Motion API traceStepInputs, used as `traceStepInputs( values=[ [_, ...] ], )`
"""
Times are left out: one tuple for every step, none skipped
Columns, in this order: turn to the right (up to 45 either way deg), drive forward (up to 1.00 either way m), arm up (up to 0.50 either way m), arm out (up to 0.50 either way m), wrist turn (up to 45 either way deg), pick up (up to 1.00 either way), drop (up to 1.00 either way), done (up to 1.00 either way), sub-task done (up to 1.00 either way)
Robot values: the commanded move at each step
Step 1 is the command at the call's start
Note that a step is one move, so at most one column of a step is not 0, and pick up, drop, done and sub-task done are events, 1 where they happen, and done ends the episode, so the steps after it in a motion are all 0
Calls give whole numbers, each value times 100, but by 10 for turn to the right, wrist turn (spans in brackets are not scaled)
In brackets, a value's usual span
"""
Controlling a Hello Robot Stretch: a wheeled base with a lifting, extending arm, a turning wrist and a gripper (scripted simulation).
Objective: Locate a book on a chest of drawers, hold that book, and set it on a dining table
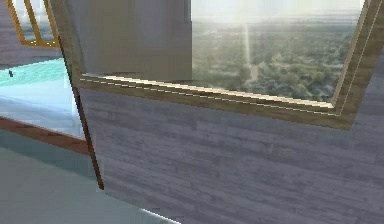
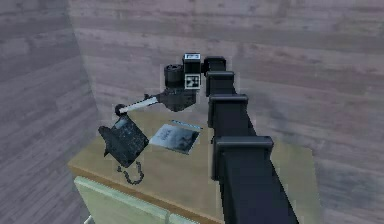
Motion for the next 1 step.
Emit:
traceStepInputs(
  values=[
    [0,0,0,0,450,0,0,0,0]
  ],
)
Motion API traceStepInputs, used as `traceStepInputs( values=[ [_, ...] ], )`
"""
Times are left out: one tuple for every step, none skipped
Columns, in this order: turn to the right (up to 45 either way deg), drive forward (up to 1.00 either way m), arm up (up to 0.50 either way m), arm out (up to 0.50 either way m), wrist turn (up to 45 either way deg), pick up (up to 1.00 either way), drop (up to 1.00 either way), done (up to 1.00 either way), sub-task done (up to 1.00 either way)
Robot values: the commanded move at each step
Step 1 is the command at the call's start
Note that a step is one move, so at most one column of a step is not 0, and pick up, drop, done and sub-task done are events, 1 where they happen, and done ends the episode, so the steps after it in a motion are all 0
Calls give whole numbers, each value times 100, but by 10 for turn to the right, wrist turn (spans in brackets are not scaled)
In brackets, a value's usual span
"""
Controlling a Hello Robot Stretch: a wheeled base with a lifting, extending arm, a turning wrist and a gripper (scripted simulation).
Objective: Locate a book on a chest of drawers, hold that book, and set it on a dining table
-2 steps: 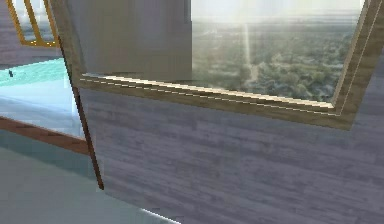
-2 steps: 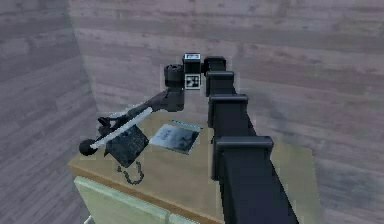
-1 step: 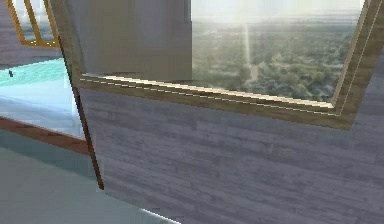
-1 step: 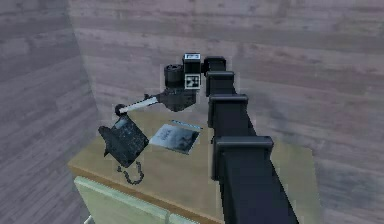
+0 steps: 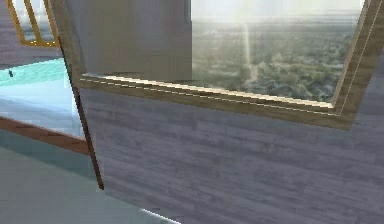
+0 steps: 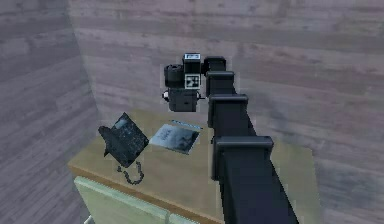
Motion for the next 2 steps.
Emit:
traceStepInputs(
  values=[
    [0,0,0,0,30,0,0,0,0],
    [0,0,-24,0,0,0,0,0,0]
  ],
)
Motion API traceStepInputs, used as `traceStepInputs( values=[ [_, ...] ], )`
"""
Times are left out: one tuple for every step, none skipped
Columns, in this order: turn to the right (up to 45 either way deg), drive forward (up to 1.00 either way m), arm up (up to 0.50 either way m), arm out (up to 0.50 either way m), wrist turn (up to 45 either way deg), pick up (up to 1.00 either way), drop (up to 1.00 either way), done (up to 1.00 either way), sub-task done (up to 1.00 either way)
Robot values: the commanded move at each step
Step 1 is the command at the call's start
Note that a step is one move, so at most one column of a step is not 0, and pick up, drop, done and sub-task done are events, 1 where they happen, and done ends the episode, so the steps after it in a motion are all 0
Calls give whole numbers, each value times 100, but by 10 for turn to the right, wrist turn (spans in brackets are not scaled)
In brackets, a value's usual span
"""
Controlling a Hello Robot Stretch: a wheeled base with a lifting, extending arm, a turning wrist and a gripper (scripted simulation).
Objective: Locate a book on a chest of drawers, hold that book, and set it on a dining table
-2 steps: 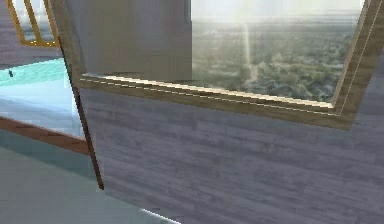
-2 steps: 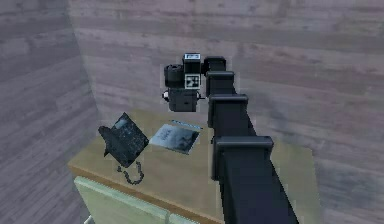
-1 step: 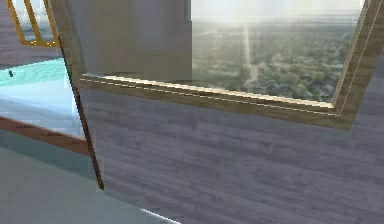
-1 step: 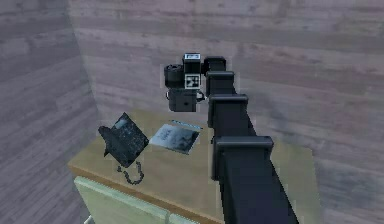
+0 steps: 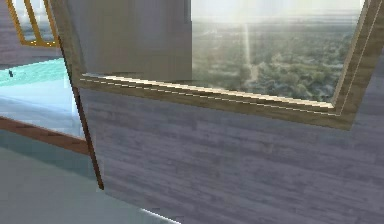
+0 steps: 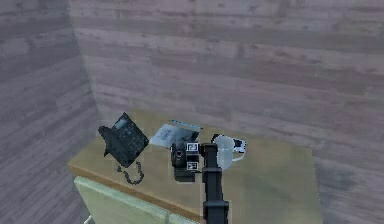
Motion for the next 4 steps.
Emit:
traceStepInputs(
  values=[
    [0,0,0,0,0,100,0,0,0],
    [0,0,10,0,0,0,0,0,0],
    [0,0,14,0,0,0,0,0,0],
    [0,0,0,0,-450,0,0,0,0]
  ],
)
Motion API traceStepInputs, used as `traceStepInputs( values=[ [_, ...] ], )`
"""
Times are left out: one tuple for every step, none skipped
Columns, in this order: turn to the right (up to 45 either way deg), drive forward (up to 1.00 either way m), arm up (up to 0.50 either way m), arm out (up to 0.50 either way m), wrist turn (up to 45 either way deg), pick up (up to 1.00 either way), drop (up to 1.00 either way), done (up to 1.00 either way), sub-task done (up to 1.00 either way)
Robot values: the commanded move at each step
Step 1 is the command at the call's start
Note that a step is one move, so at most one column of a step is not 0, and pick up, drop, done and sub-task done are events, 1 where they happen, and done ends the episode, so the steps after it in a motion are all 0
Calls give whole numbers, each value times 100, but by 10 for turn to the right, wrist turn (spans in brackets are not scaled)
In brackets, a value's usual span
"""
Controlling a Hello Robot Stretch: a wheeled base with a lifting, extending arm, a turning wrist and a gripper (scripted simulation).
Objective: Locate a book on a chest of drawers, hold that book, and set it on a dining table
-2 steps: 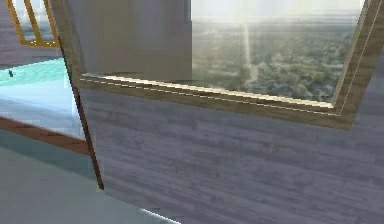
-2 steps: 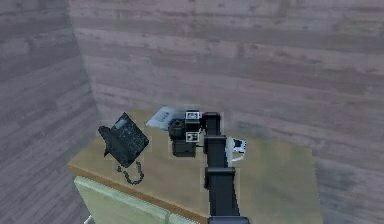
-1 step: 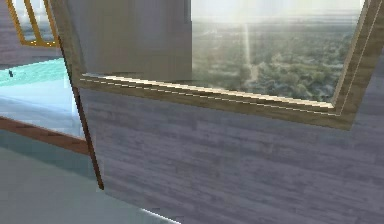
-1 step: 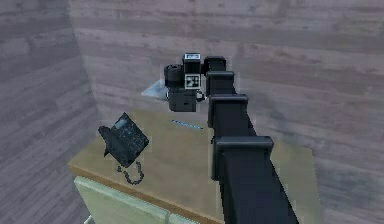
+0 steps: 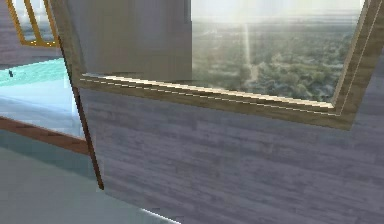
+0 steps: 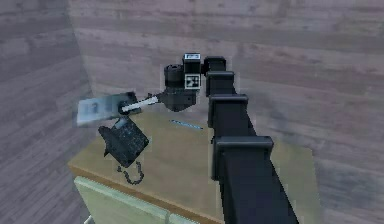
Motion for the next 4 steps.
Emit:
traceStepInputs(
  values=[
    [0,0,0,0,-450,0,0,0,0],
    [0,0,0,0,-420,0,0,0,0],
    [0,0,0,-28,0,0,0,0,0],
    [-450,0,0,0,0,0,0,0,0]
  ],
)
